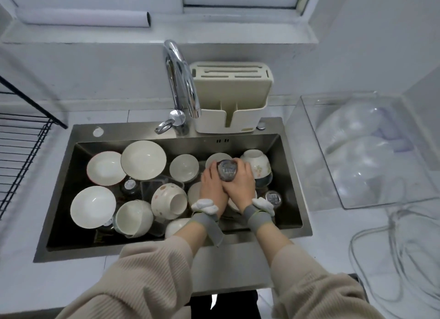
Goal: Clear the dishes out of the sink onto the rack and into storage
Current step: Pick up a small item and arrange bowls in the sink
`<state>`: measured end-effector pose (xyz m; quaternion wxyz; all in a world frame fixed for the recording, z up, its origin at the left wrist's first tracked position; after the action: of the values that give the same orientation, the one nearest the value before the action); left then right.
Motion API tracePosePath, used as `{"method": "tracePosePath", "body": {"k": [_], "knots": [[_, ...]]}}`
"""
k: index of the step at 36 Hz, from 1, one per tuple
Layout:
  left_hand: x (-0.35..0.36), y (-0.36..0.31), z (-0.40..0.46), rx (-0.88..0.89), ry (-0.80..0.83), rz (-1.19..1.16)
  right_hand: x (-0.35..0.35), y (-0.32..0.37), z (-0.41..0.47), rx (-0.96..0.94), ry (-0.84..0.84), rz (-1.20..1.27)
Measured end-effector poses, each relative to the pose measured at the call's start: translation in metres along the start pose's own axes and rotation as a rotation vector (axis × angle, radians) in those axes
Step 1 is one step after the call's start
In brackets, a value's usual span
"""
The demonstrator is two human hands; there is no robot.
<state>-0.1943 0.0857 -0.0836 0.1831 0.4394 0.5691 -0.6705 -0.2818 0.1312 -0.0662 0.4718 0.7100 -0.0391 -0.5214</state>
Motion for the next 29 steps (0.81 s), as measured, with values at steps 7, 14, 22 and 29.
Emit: {"method": "tracePosePath", "body": {"k": [7,14,22,29], "knots": [[0.002,-0.038,0.013,0.006,-0.132,-0.198,-0.043,0.005,0.023,-0.069,-0.115,0.042],[-0.011,-0.087,0.023,0.115,-0.338,-0.297,-0.086,0.015,0.043,-0.122,-0.248,0.042],[-0.034,-0.17,0.041,0.317,-0.47,-0.529,-0.167,0.04,0.079,-0.275,-0.442,0.069],[-0.046,-0.252,0.05,0.447,-0.445,-0.607,-0.241,0.045,0.106,-0.295,-0.624,0.101]]}}
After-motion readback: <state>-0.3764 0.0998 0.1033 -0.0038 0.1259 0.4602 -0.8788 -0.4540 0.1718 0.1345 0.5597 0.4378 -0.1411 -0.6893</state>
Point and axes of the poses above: each hand's wrist, its own z-axis towards the middle knuckle, its own x-axis out of the palm, y = z × x, the point moved 5 cm from there along z, towards the middle knuckle, and after that the axes turned 10 degrees about -y, right-handed, at the moved point
